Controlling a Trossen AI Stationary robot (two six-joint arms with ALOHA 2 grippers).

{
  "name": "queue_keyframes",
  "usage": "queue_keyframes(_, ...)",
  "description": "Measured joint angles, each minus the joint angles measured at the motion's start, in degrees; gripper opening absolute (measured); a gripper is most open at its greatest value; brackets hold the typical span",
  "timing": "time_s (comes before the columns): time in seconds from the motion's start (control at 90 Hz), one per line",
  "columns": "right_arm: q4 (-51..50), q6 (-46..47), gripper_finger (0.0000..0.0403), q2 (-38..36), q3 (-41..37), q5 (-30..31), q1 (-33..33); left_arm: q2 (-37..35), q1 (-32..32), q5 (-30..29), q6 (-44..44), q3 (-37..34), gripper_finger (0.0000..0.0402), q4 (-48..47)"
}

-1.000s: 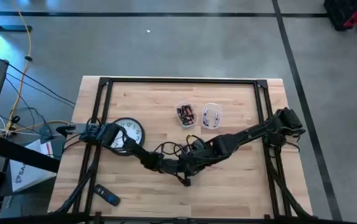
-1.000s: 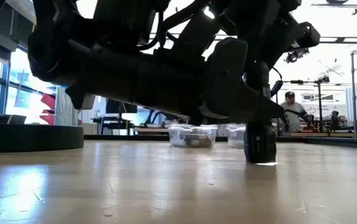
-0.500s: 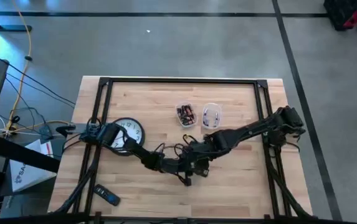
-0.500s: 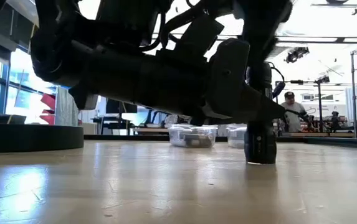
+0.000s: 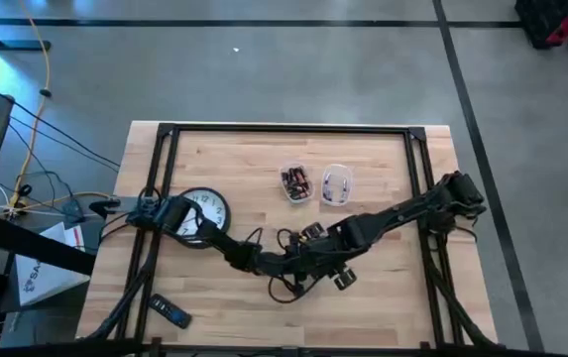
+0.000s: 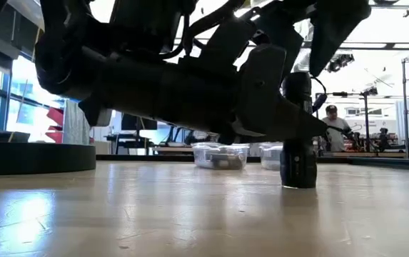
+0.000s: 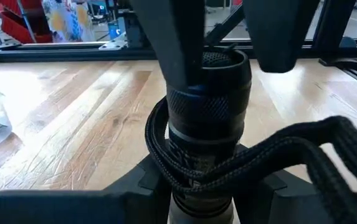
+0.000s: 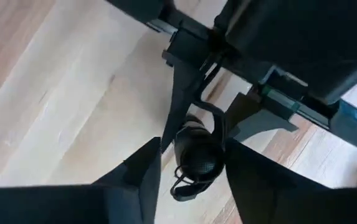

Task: Insert battery
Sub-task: Close the lid of the black flashlight

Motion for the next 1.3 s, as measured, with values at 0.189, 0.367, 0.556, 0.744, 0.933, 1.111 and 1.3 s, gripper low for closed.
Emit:
queue_keyframes(0.189,-0.09,0.07,0.0064,0.10,0.07,0.07,-0.11,-0.01,0.00,0.07,-0.04,0.00,0.0104,-0.01)
queue_keyframes(0.367,0.02,3.51,0.0030,0.84,0.24,-0.30,-0.07,0.00,0.00,0.04,-0.22,-0.02,0.0104,0.02)
queue_keyframes(0.556,0.23,13.86,0.0021,1.10,0.28,1.51,-0.06,0.00,0.00,0.07,-0.34,-0.02,0.0104,0.04)
queue_keyframes(0.744,1.19,36.99,0.0020,1.18,0.22,4.25,0.02,0.00,0.00,0.10,-0.33,-0.02,0.0104,0.06)
queue_keyframes(0.933,5.78,52.06,0.0020,0.04,-0.10,3.53,-0.08,-0.05,-0.05,0.09,-0.07,-0.02,0.0104,0.17)
queue_keyframes(1.111,4.64,51.84,0.0020,-5.49,0.08,10.78,1.79,0.00,-0.02,0.22,-0.07,-0.02,0.0104,0.52)
queue_keyframes(1.3,-0.69,53.52,0.0033,-8.16,-0.02,27.16,8.76,0.32,-0.78,0.23,2.51,-0.27,0.0104,5.73)
